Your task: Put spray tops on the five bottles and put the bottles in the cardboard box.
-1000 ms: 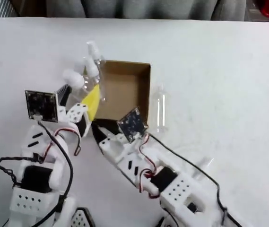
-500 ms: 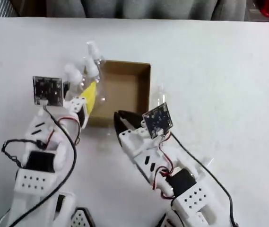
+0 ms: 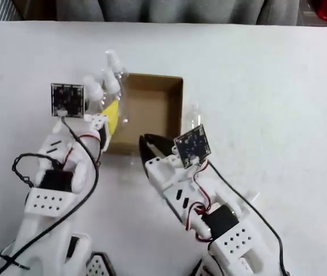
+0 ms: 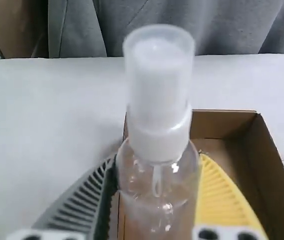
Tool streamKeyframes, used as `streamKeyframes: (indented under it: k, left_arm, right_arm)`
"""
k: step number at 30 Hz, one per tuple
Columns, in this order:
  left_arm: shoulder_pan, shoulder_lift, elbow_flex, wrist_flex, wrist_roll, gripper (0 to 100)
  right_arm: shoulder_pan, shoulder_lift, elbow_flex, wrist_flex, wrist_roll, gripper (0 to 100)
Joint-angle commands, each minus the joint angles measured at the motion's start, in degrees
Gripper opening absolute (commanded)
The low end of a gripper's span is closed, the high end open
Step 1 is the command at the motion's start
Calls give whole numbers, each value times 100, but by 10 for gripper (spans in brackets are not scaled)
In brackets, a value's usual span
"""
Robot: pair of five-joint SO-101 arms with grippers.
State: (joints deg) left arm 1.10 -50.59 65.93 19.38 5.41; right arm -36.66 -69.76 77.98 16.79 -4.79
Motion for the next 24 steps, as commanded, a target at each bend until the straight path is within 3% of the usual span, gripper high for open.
streamKeyframes:
  k: [1, 9, 24]
  left_arm:
    - [13, 295, -202, -299, -70, 20]
    - [4, 734, 79, -1178, -70, 20]
    - [13, 813, 255, -1178, -70, 20]
  right_arm:
    - [48, -110, -123, 31, 70, 15]
    - [48, -110, -114, 31, 70, 15]
    - [48, -110, -105, 31, 70, 15]
